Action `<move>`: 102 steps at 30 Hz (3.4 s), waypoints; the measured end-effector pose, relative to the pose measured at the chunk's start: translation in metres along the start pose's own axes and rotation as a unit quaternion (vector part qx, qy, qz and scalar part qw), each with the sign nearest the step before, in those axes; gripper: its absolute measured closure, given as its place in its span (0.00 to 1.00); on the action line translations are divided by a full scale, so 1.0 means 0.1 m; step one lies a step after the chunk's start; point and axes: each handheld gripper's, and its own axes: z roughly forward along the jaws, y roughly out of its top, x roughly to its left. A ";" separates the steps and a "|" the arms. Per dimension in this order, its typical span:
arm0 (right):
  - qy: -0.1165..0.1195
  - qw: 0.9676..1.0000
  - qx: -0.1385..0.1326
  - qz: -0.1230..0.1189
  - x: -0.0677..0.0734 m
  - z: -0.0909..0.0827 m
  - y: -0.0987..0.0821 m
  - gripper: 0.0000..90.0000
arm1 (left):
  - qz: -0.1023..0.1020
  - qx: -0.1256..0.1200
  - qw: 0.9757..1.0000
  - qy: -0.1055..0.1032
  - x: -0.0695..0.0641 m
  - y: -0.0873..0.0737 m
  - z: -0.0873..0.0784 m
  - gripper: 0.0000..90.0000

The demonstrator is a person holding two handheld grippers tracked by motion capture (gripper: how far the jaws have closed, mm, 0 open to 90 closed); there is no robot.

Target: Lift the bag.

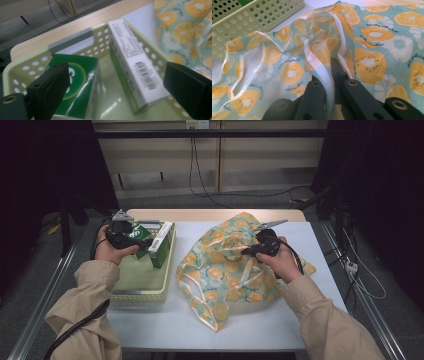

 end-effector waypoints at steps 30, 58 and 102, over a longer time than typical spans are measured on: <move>0.004 1.000 0.004 0.001 -0.05 -0.02 0.07 1.00 | -0.012 0.045 0.998 0.035 0.43 -0.11 0.50 0.07; 0.001 1.000 -0.003 0.007 -0.05 -0.04 0.01 1.00 | -0.036 0.080 0.995 0.040 0.25 0.30 -0.20 0.21; -0.009 1.000 -0.004 -0.001 0.05 -0.04 0.09 1.00 | 0.111 0.017 0.975 -0.192 -1.64 0.73 0.04 0.21</move>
